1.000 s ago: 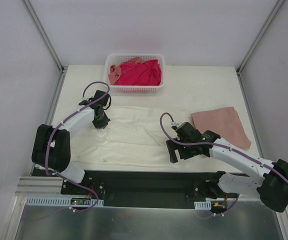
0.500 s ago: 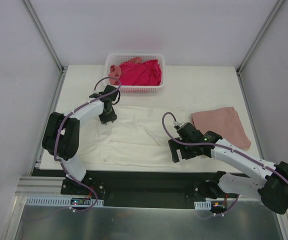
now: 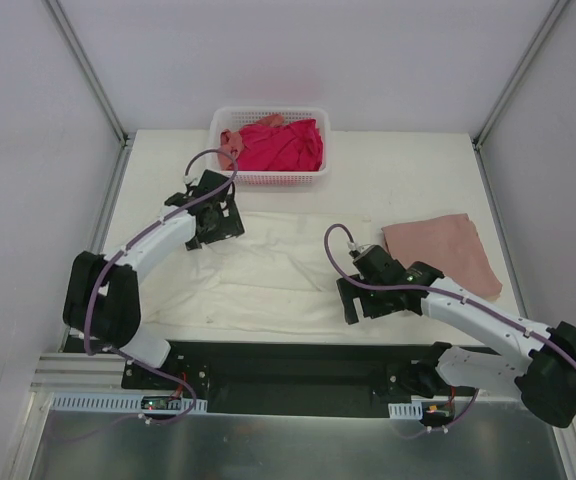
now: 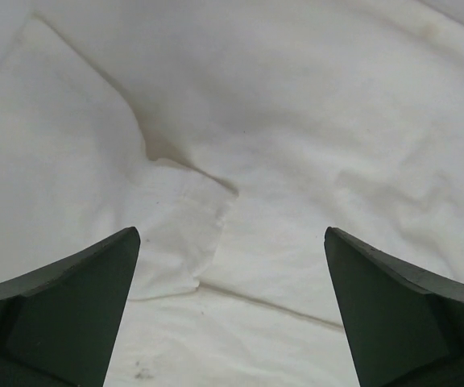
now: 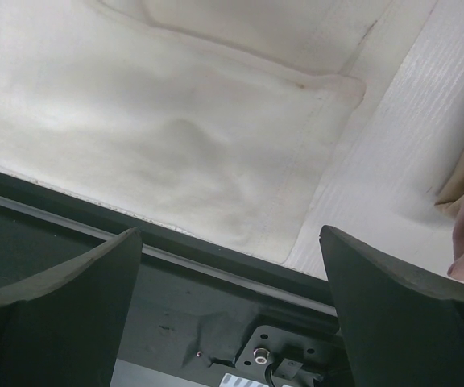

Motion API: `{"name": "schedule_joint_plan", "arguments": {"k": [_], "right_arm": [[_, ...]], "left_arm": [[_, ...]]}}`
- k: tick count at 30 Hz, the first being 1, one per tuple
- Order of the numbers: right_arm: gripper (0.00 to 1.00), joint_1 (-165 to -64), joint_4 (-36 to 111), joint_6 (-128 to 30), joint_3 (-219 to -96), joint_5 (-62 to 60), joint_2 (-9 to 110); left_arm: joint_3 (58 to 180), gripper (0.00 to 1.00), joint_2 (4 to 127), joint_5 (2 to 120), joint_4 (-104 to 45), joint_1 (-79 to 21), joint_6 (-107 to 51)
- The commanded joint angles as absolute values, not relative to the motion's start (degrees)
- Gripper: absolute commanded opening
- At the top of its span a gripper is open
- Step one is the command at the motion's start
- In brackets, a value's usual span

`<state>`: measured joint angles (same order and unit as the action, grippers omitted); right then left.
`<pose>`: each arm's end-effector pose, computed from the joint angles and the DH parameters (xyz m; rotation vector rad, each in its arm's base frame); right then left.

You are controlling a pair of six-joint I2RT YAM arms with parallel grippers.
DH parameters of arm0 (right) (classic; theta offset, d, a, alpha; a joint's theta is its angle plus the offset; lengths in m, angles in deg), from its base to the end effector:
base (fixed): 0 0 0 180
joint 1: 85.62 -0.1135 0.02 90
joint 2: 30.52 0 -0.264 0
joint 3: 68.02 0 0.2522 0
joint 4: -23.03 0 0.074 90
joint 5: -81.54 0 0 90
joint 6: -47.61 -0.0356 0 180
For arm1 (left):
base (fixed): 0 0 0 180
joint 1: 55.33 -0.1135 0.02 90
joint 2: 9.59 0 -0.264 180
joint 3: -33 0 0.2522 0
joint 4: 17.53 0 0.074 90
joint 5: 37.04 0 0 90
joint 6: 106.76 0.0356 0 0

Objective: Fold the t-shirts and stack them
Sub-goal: Fold the tshirt

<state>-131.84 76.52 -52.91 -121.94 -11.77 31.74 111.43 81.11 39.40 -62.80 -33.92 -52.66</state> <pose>0.1387 0.1418 0.2140 -0.8003 2.5484 0.2505 0.3084 -0.1119 0.2322 -0.4065 2.5022 -0.0893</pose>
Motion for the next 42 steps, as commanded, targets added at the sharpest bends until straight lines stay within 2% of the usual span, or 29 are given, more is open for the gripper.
{"name": "schedule_joint_plan", "arguments": {"k": [1,8,12,16,20,22,26,27,35,42], "right_arm": [[0.97,-131.59,75.38,-54.25,-123.70,-14.61,32.50],[0.97,-131.15,68.96,-54.34,-127.82,-14.86,37.77],[0.97,-127.03,69.32,-54.16,-130.64,-17.16,38.83],[0.97,-122.36,67.74,-53.81,-132.40,-15.84,37.69],[0.97,-119.90,67.29,-53.37,-132.84,-17.51,36.02],[0.97,-119.29,67.64,-53.02,-132.67,-18.38,35.49],[0.97,-118.14,68.52,-52.67,-132.58,-18.83,35.22],[0.97,-117.96,68.61,-52.67,-132.66,-18.65,35.49],[0.97,-116.65,69.66,-51.62,-133.02,-19.09,35.93],[0.97,-116.12,69.49,-51.79,-133.11,-18.57,37.42]], "left_arm": [[107.50,0.99,72.77,36.10,-62.84,-34.41,-51.30],[99.95,0.99,68.28,39.43,-59.95,-40.90,-53.85],[100.20,0.99,68.55,44.17,-58.19,-48.01,-53.94],[102.66,0.99,69.68,43.56,-56.26,-53.39,-54.64],[109.49,0.86,77.30,49.26,-55.72,-59.28,-54.90],[112.14,0.82,80.83,50.67,-55.64,-61.30,-55.52],[121.53,0.67,91.97,55.32,-55.72,-62.97,-57.01],[123.04,0.59,93.75,55.77,-55.98,-63.59,-57.36],[132.18,0.53,106.23,62.63,-56.07,-65.44,-61.15],[134.65,0.44,109.32,63.95,-55.64,-65.35,-61.76]]}}
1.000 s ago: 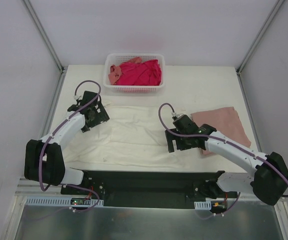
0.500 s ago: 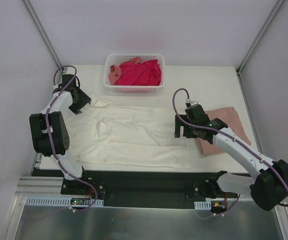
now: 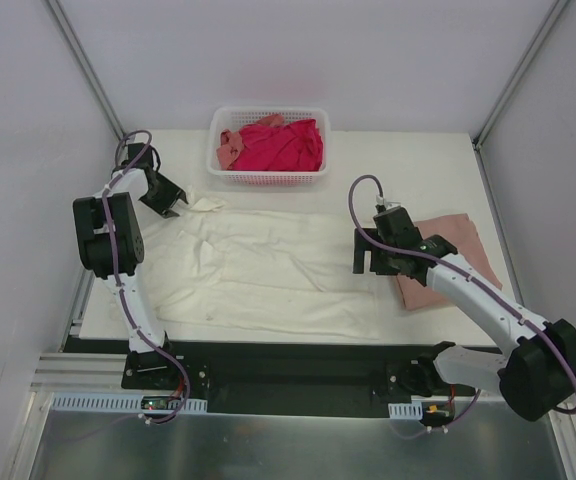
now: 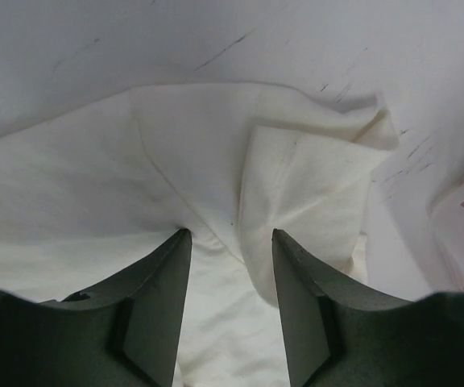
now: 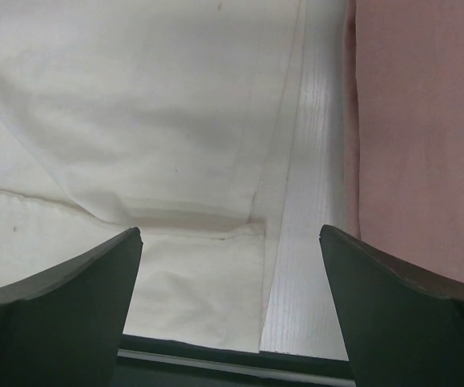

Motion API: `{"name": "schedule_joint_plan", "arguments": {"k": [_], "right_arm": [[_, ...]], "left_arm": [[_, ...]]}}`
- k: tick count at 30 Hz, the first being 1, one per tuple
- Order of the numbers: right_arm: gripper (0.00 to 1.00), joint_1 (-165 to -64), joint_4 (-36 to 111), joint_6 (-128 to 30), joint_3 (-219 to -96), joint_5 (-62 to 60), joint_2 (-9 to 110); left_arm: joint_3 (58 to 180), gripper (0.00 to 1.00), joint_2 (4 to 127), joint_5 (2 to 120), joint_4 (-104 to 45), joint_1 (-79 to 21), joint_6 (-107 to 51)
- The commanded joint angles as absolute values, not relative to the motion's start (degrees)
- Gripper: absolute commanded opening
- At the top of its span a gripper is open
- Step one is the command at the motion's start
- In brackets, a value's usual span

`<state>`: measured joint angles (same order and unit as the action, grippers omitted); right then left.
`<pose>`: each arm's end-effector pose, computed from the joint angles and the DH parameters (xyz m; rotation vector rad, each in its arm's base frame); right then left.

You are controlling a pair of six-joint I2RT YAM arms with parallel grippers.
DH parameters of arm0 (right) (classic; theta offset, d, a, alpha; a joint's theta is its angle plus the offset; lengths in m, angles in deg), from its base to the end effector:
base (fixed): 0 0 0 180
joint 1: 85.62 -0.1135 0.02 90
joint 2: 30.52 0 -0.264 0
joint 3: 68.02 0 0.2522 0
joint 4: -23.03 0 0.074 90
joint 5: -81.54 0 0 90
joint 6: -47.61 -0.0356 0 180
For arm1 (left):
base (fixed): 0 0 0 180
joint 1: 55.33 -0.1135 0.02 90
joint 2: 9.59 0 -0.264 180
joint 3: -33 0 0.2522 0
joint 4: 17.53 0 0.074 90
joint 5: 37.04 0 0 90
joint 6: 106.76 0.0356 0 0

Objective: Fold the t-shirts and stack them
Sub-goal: Fold the tshirt

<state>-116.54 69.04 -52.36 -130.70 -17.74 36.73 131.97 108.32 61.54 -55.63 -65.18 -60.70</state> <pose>0.2076 0.1177 0.2526 -0.3739 2.4127 0.1198 0.4359 0.0703 0.1733 -1.1265 2.3487 -0.4126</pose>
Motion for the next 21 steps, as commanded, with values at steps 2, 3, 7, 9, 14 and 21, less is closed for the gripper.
{"name": "schedule_joint_plan", "arguments": {"k": [2,3,7,9,14,21], "right_arm": [[0.97,-116.12,69.49,-51.88,-133.19,-18.30,37.77],[0.97,-116.12,69.58,-51.88,-133.19,-18.13,38.03],[0.97,-115.94,69.49,-51.79,-133.11,-18.13,38.39],[0.97,-115.85,69.49,-51.79,-133.02,-18.30,38.39],[0.97,-115.85,69.40,-51.62,-133.11,-18.13,39.18],[0.97,-115.77,69.05,-51.88,-133.11,-17.51,40.32]], "left_arm": [[135.09,0.42,109.68,64.56,-55.63,-65.35,-61.58],[135.01,0.42,109.68,64.65,-55.64,-65.35,-61.58],[133.26,0.44,107.40,65.53,-55.64,-65.35,-61.67],[132.29,0.46,106.08,65.62,-55.64,-65.26,-61.50],[131.05,0.49,103.17,66.23,-55.72,-64.83,-60.71],[132.81,0.47,105.72,69.49,-55.72,-63.24,-61.23]]}}
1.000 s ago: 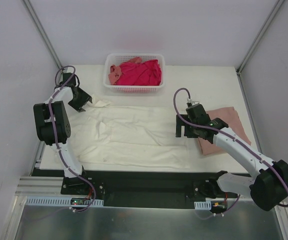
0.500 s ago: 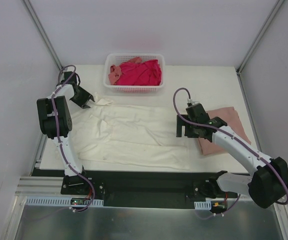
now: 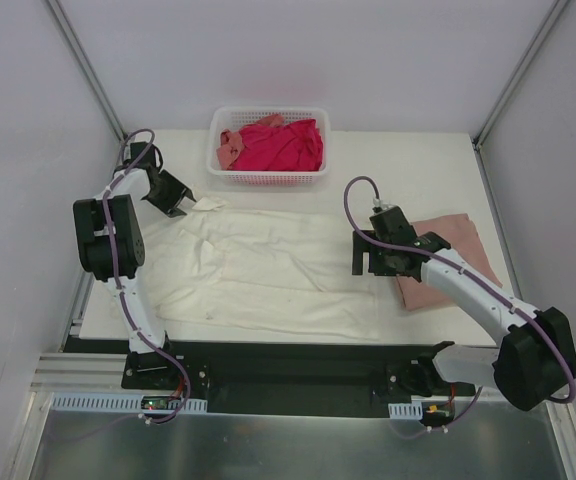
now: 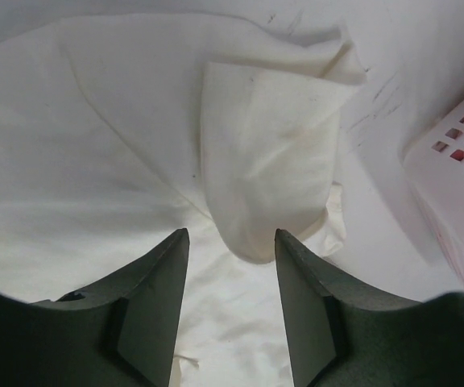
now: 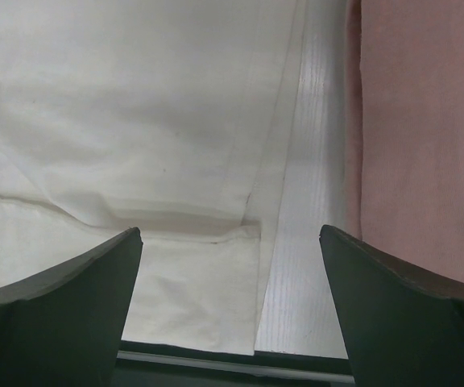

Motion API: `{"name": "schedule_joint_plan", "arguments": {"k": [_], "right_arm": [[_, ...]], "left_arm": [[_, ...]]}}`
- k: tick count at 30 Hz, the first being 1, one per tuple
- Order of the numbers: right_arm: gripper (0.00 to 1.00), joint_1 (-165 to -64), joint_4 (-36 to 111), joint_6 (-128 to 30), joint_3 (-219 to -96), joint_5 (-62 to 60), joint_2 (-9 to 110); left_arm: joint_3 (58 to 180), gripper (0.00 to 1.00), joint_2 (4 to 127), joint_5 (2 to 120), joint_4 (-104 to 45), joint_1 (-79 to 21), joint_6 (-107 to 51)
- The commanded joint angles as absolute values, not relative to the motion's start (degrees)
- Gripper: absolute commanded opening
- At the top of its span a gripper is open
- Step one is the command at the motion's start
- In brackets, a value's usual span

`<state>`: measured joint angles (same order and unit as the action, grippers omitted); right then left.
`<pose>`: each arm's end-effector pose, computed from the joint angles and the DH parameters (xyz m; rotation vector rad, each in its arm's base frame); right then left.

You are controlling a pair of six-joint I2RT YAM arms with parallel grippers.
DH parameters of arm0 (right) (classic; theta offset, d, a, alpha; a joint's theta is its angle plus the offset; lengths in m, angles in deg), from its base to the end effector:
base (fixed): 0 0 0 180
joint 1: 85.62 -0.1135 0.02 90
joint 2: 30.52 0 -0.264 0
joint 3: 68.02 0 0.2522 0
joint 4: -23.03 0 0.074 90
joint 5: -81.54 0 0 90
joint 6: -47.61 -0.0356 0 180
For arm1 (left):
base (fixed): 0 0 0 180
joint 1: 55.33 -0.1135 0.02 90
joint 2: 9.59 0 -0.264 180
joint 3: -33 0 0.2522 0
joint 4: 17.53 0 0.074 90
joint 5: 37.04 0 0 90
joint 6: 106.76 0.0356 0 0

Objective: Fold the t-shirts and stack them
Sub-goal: Fold the tshirt

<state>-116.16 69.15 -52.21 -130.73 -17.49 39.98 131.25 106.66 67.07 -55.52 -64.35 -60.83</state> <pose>0.2148 0.1202 0.2400 -0.3858 2.4675 0.0955 0.4333 0.0600 0.1824 -1.0720 2.3658 -0.5453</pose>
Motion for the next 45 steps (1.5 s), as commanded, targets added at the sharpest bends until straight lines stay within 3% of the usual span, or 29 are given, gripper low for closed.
{"name": "schedule_joint_plan", "arguments": {"k": [1,4,11,14,15,16,23,30,36,40,45], "right_arm": [[0.97,-115.85,69.14,-51.97,-133.02,-17.60,40.41],[0.97,-115.77,69.14,-51.88,-132.84,-17.95,40.50],[0.97,-115.77,69.31,-51.79,-132.66,-18.91,40.32],[0.97,-115.68,69.49,-51.53,-132.93,-19.35,40.32],[0.97,-115.68,69.40,-51.53,-133.10,-19.44,40.50],[0.97,-115.59,69.49,-51.27,-133.45,-19.70,40.50],[0.97,-113.05,70.11,-51.00,-140.11,-22.17,44.18],[0.99,-107.86,69.23,-49.07,-156.20,-20.07,59.44],[0.84,-103.20,71.95,-50.03,-169.20,-18.30,73.88],[0.63,-101.27,73.26,-50.73,-175.98,-17.51,81.70],[0.53,-100.56,74.32,-50.38,-180.91,-18.39,88.57]], "left_arm": [[132.63,0.46,105.72,68.70,-55.72,-62.98,-61.41],[132.46,0.44,106.33,67.56,-55.72,-62.45,-62.20],[134.39,0.27,108.09,63.08,-55.72,-62.36,-63.52],[135.44,0.17,108.80,61.58,-55.81,-62.36,-63.87],[136.05,0.04,109.06,61.75,-55.90,-62.36,-63.78],[136.32,0.00,109.24,62.01,-55.90,-62.45,-63.61],[134.92,0.00,106.26,62.46,-55.81,-61.75,-60.01],[128.07,0.00,100.01,59.56,-55.28,-60.78,-58.69],[126.39,0.00,97.82,57.71,-55.37,-60.52,-57.10],[125.60,0.00,95.89,56.31,-55.20,-60.34,-57.01],[124.72,0.00,94.74,55.25,-55.28,-59.81,-56.14]]}}
